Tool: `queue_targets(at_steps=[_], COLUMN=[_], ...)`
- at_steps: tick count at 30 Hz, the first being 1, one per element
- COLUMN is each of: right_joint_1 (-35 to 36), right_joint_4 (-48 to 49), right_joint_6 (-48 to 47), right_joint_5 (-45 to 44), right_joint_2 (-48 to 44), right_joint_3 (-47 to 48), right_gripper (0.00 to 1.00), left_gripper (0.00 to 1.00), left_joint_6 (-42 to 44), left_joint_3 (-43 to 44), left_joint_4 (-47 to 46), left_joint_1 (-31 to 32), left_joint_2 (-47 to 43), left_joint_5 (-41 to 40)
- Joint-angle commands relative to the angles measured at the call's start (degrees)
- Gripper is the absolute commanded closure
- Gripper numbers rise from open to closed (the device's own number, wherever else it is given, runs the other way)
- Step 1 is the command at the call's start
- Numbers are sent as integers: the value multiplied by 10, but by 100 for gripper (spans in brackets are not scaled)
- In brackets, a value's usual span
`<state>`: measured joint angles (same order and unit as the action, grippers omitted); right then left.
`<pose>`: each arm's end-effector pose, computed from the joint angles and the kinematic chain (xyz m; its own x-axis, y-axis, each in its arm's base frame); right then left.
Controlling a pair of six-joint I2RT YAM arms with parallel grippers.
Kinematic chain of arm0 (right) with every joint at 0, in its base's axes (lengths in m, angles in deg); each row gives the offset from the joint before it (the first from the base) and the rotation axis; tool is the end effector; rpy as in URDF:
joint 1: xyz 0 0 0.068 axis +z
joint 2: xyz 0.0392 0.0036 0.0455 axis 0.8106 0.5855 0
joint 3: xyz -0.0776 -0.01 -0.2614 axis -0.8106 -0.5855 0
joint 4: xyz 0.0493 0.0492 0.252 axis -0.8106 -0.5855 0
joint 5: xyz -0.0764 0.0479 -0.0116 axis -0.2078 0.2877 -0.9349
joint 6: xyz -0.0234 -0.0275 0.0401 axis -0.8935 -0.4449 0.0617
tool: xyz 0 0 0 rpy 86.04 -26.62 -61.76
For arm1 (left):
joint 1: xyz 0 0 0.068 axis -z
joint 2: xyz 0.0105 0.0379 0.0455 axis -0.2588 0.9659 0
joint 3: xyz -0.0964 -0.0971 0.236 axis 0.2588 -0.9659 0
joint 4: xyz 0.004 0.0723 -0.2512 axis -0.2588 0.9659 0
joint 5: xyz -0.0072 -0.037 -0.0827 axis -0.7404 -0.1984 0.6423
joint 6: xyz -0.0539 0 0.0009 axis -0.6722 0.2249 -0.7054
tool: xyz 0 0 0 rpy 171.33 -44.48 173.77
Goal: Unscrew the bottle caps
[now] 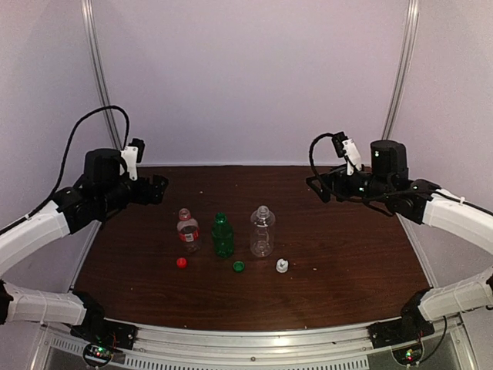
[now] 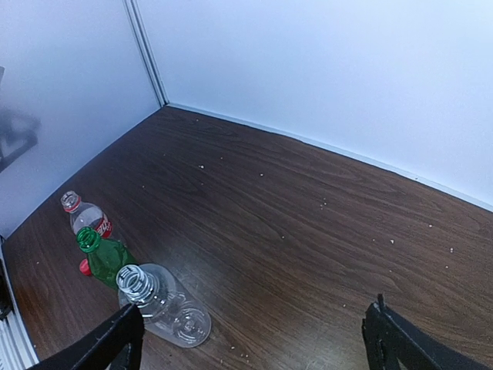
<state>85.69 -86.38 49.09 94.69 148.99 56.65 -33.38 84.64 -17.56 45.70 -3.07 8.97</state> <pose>0.2269 0.1499 0.3212 -0.3603 -0.0973 -0.9278 -0.6745 0.7142 0.1871 0.2105 -0.1150 0.3100 -0.4331 -0.0741 -0.8983 0.1864 0.9677 -0.1697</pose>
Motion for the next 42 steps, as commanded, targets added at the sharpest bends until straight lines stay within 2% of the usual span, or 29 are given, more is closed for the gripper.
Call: queue_targets(at_steps=[1,20,42], right_joint_1=[-17,-20,-21], right_joint_4=[2,-5,18], right_joint_6=[15,0,6], right_joint_5=[-32,-186,-185], right_joint_2=[-34,-123,-128], right_joint_3=[-10,-39,-60], right_gripper=[0,0,0], left_gripper=[2,2,2], left_joint_6=[-18,33,40], left_joint_3=[13,-36,-59], left_joint_4=[-28,-80,-73], left_joint_1=[-25,-31,-31], left_joint_2=[-30,-106,-152], left_joint_5=[33,44,18])
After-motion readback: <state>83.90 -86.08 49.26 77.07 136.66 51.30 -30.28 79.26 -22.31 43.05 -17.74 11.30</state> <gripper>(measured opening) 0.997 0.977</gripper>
